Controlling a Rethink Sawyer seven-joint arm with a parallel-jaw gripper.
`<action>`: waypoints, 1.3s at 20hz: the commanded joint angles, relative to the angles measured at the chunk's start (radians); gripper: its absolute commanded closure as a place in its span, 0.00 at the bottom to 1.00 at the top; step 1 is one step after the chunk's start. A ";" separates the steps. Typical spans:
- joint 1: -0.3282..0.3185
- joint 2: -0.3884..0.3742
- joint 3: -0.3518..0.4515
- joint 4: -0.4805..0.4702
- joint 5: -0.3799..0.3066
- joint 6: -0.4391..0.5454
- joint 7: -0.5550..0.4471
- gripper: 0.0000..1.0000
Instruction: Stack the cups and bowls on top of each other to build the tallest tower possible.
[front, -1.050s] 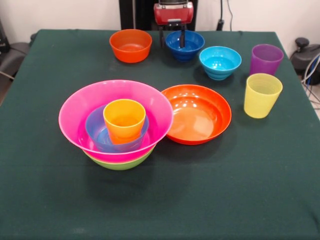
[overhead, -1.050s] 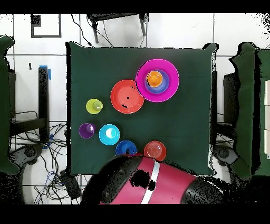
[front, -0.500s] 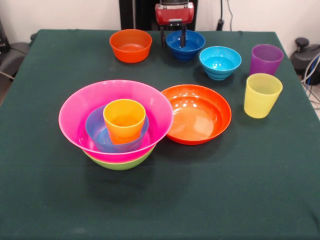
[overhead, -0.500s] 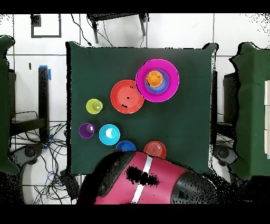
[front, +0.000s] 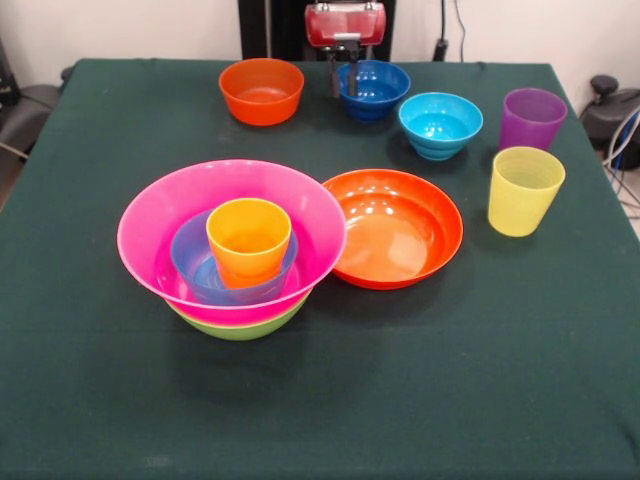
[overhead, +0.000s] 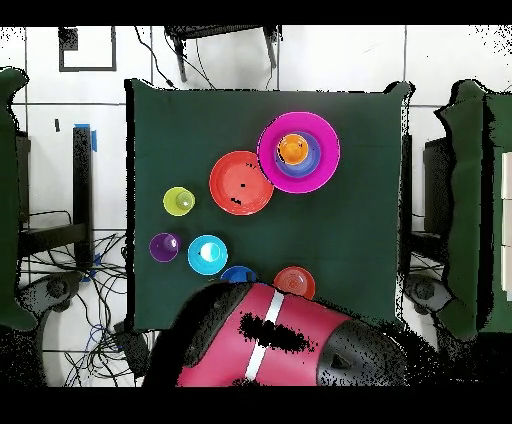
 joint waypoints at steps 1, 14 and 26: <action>0.012 0.009 0.060 -0.069 0.057 0.027 0.180 1.00; 0.020 0.009 0.056 -0.067 0.070 0.029 0.178 1.00; 0.000 0.022 0.063 -0.076 0.045 -0.039 0.189 1.00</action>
